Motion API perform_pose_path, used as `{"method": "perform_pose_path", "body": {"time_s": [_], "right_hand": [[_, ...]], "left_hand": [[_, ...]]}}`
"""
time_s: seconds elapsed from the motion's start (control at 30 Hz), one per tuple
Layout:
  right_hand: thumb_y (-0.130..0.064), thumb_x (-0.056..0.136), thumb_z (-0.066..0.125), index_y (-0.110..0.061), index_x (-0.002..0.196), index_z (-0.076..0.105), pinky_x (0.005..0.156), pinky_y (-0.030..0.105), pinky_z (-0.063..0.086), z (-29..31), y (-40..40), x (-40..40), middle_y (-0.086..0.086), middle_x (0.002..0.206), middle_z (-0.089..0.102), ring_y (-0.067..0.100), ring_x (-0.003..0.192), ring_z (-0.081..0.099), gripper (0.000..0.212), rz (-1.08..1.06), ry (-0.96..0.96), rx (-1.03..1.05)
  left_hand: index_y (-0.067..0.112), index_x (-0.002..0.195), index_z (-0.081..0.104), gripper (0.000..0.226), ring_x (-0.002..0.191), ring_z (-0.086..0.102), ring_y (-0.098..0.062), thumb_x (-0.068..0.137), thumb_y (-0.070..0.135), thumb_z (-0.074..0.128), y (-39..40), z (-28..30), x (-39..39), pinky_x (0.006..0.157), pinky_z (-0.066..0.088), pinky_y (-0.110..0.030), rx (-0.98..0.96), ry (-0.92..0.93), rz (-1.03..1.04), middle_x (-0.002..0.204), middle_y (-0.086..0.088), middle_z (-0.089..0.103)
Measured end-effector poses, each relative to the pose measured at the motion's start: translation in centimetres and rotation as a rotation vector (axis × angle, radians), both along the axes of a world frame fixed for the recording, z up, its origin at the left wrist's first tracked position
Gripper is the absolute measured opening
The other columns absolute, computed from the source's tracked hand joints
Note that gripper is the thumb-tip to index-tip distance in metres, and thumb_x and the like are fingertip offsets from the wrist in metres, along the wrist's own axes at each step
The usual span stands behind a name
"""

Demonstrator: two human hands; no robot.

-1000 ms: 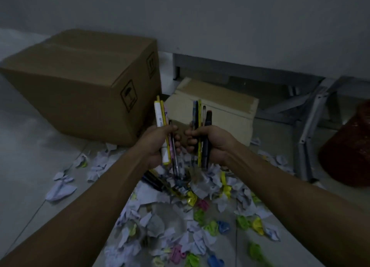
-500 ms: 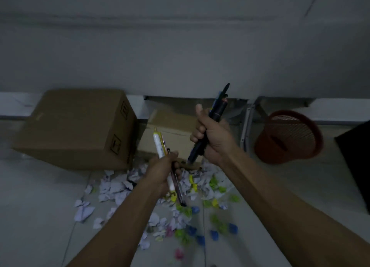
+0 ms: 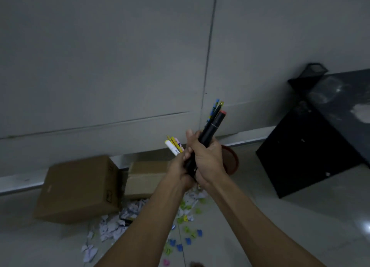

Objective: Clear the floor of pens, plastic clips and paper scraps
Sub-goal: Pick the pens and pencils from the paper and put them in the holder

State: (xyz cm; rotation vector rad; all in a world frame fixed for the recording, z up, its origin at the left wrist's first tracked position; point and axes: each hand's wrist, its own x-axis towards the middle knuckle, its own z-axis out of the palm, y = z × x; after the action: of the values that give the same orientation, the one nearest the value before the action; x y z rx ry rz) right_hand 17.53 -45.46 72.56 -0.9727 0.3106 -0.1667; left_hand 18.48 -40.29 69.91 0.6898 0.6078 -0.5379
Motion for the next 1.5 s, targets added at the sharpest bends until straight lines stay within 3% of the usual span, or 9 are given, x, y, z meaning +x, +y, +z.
{"method": "perform_pose_path", "body": {"time_s": [0.07,0.2,0.33,0.47,0.63,0.93,1.27,1.43,1.5], "right_hand": [[-0.009,0.089,0.067,-0.021,0.059,0.048,0.042,0.023,0.039,3.3,-1.9,-0.5,0.002,0.040,0.038,0.014,0.033,0.035,0.037,-0.054,-0.012,0.019],[-0.010,0.090,0.066,-0.019,0.067,0.045,0.039,0.021,0.034,8.6,-6.4,-2.2,0.001,0.044,0.036,0.013,0.033,0.035,0.032,-0.134,-0.052,0.052],[-0.016,0.089,0.068,-0.019,0.073,0.044,0.038,0.020,0.032,11.1,-11.7,-3.8,0.001,0.048,0.035,0.014,0.035,0.034,0.030,-0.171,0.012,0.050],[-0.018,0.089,0.069,-0.017,0.073,0.044,0.037,0.019,0.032,12.4,-18.9,-5.1,0.002,0.050,0.034,0.011,0.035,0.034,0.029,-0.176,0.124,-0.025],[-0.019,0.090,0.067,-0.016,0.075,0.046,0.040,0.023,0.030,12.6,-30.1,-5.3,0.001,0.051,0.037,0.012,0.038,0.034,0.026,-0.142,0.241,-0.151],[-0.029,0.090,0.066,-0.015,0.083,0.051,0.045,0.026,0.034,12.7,-48.8,-2.8,0.001,0.054,0.043,0.014,0.044,0.039,0.022,-0.097,0.437,-0.186],[-0.029,0.091,0.065,-0.013,0.083,0.055,0.045,0.026,0.036,8.9,-58.8,8.2,0.002,0.055,0.044,0.015,0.047,0.042,0.020,-0.098,0.485,-0.129],[-0.023,0.089,0.066,-0.011,0.092,0.062,0.047,0.027,0.039,6.3,-62.4,15.9,0.004,0.057,0.049,0.016,0.049,0.044,0.014,-0.342,0.563,0.082],[-0.024,0.085,0.070,-0.007,0.097,0.067,0.055,0.033,0.051,5.7,-63.6,20.3,0.011,0.068,0.064,0.022,0.057,0.057,0.021,-0.451,0.580,0.225]], "left_hand": [[0.015,0.081,0.052,0.005,0.076,0.056,-0.020,0.085,0.019,0.054,-1.9,2.2,0.2,0.069,0.048,-0.030,0.047,-0.022,-0.064,0.089,-0.009,0.054],[0.014,0.073,0.052,0.020,0.067,0.053,-0.019,0.092,0.012,0.048,-6.3,6.4,-0.4,0.064,0.047,-0.029,0.062,-0.064,-0.183,0.078,-0.007,0.051],[0.013,0.040,0.055,0.052,0.049,0.045,-0.016,0.090,0.002,0.047,-10.8,9.0,-0.2,0.060,0.039,-0.028,0.205,-0.191,-0.311,0.044,-0.002,0.048],[0.015,0.068,0.049,0.026,0.034,0.036,-0.010,0.090,0.016,0.063,-16.2,10.1,0.6,0.037,0.034,-0.018,0.332,-0.248,-0.403,0.047,-0.001,0.041],[0.021,0.071,0.042,0.032,0.031,0.032,-0.010,0.087,0.027,0.069,-25.0,10.9,2.4,0.036,0.030,-0.014,0.355,-0.319,-0.415,0.046,0.002,0.036],[0.021,0.074,0.040,0.034,0.036,0.034,-0.013,0.086,0.026,0.071,-41.4,12.0,7.6,0.038,0.033,-0.021,0.405,-0.388,-0.196,0.044,0.001,0.037],[0.014,0.072,0.045,0.028,0.038,0.040,-0.015,0.093,0.024,0.060,-52.5,12.2,18.9,0.040,0.038,-0.023,0.369,-0.383,-0.033,0.049,-0.001,0.042],[0.014,0.074,0.045,0.026,0.041,0.042,-0.014,0.094,0.024,0.060,-57.7,13.0,24.5,0.042,0.041,-0.024,0.241,-0.377,0.028,0.053,-0.003,0.042],[0.013,0.075,0.046,0.026,0.041,0.044,-0.015,0.094,0.023,0.060,-60.3,13.2,26.7,0.044,0.044,-0.026,0.214,-0.394,0.033,0.052,-0.003,0.044]]}}
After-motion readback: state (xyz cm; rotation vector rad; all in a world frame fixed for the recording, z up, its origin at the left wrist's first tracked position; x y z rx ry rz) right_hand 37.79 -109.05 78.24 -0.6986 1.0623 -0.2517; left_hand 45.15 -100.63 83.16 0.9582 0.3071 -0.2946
